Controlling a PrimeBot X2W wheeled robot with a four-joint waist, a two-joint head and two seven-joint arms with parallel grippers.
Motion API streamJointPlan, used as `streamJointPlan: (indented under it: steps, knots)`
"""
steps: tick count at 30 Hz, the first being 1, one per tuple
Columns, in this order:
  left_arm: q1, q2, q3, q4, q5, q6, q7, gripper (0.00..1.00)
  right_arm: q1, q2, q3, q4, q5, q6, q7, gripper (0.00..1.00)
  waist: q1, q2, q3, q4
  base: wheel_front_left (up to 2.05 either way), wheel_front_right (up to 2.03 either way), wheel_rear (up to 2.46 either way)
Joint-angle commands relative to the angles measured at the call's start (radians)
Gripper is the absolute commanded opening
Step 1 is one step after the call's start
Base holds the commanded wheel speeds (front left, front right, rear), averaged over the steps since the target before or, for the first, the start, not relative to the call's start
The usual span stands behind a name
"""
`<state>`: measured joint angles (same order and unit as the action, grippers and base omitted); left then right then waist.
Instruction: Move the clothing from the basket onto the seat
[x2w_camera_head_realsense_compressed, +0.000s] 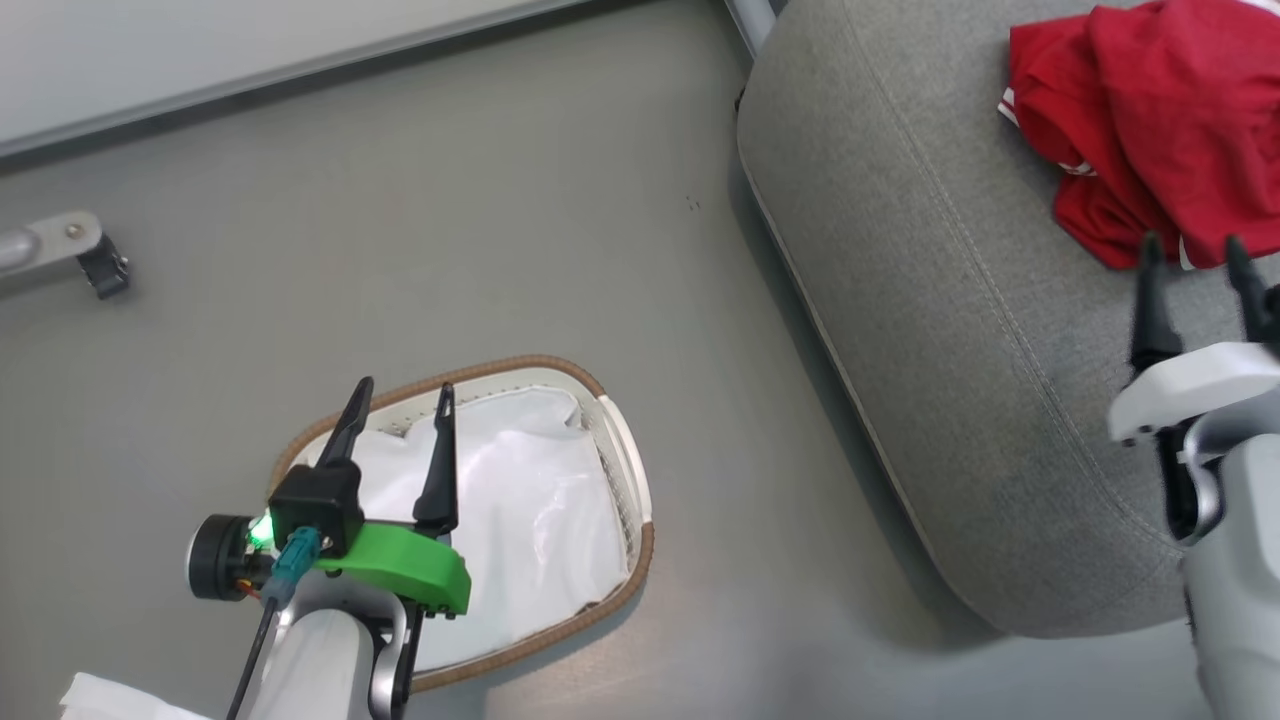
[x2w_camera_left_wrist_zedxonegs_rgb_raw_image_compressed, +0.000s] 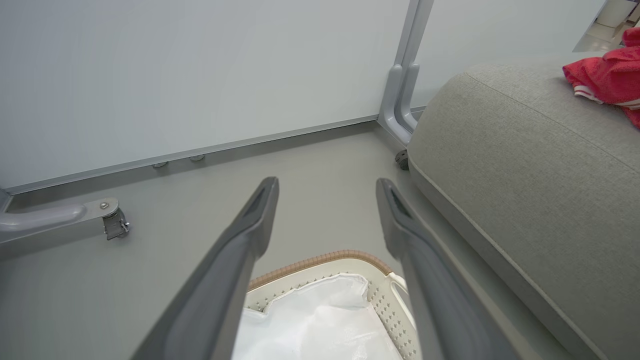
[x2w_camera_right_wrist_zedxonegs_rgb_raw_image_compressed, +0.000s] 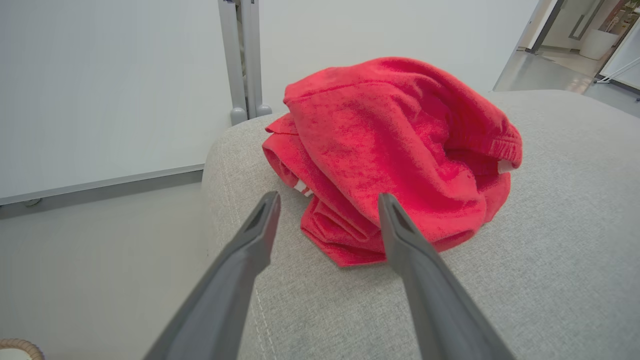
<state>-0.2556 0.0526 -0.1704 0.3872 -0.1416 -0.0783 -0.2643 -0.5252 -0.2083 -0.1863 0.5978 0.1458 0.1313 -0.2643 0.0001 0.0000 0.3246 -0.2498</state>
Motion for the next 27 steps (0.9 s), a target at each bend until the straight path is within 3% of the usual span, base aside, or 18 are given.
streamJointPlan:
  steps: [1,15,22,27]
  knots:
    - [0.022,0.003,0.015,-0.011,0.008,0.006,0.0,1.0,0.021,0.01,0.027,-0.012,0.009,-0.001,0.0,1.0,-0.0001,0.0,-0.052,0.033,0.0,0.0,0.0]
    - [0.078,-0.001,0.12,-0.023,-0.014,0.053,0.0,1.0,0.057,0.114,0.247,-0.096,0.056,-0.001,0.0,1.0,-0.0001,0.0,-0.134,0.186,0.0,0.0,0.0]
    - [0.113,-0.001,0.149,-0.036,-0.027,0.086,0.0,1.0,0.098,0.14,0.295,-0.089,0.056,-0.001,0.0,1.0,-0.0001,0.0,-0.162,0.23,0.0,0.0,0.0]
    - [0.147,-0.001,0.168,-0.042,-0.043,0.079,0.0,1.0,0.136,0.149,0.31,-0.088,0.068,-0.001,0.0,1.0,-0.0001,0.0,-0.182,0.243,0.0,0.0,0.0]
